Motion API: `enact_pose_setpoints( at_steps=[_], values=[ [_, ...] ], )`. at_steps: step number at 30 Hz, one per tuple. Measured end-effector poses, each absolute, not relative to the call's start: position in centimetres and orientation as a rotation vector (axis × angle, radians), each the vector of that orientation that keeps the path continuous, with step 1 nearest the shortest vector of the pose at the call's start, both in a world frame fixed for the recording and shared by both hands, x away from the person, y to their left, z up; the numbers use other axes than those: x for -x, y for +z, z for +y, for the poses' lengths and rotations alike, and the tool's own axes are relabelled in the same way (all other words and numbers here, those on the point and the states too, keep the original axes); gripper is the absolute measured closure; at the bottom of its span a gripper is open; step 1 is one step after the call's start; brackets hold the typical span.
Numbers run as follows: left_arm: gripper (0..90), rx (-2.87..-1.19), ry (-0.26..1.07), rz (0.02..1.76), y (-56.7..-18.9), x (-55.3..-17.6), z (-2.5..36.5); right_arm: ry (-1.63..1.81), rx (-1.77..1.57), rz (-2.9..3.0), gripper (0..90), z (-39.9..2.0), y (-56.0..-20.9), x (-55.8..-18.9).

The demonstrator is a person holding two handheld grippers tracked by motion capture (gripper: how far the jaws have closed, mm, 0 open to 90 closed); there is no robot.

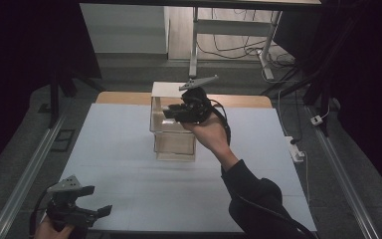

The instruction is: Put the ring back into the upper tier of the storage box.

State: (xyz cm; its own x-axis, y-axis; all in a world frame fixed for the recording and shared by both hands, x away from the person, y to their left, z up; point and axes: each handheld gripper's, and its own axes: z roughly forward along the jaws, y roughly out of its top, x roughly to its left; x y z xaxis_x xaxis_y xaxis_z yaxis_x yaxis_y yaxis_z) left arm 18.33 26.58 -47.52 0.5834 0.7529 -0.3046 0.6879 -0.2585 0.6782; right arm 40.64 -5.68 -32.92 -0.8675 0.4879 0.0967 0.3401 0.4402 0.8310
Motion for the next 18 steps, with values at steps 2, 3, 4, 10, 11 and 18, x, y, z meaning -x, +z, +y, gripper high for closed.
enact_pose_setpoints(
  at_steps=[2,3,4,10,11,18],
  values=[
    [0.4,-1.999,0.100,1.147,-47.5,-18.3,26.6,1.394,-0.741,2.526,69.3,-5.4,-33.0,-40.9],
    [0.4,-1.999,0.099,1.146,-47.5,-18.3,26.6,1.385,-0.744,2.522,69.3,-5.2,-33.0,-41.1],
    [0.4,-1.998,0.099,1.147,-47.5,-18.3,26.6,1.377,-0.748,2.519,69.3,-5.0,-33.0,-41.2],
    [0.4,-1.999,0.101,1.146,-47.5,-18.3,26.6,1.342,-0.778,2.514,69.3,-4.0,-33.1,-41.8],
    [0.4,-1.999,0.101,1.147,-47.5,-18.3,26.6,1.333,-0.777,2.517,69.3,-3.9,-33.1,-41.9],
    [0.4,-2.000,0.093,1.147,-47.5,-18.4,26.6,1.284,-0.798,2.514,69.1,-2.8,-33.3,-42.5]
  ],
)
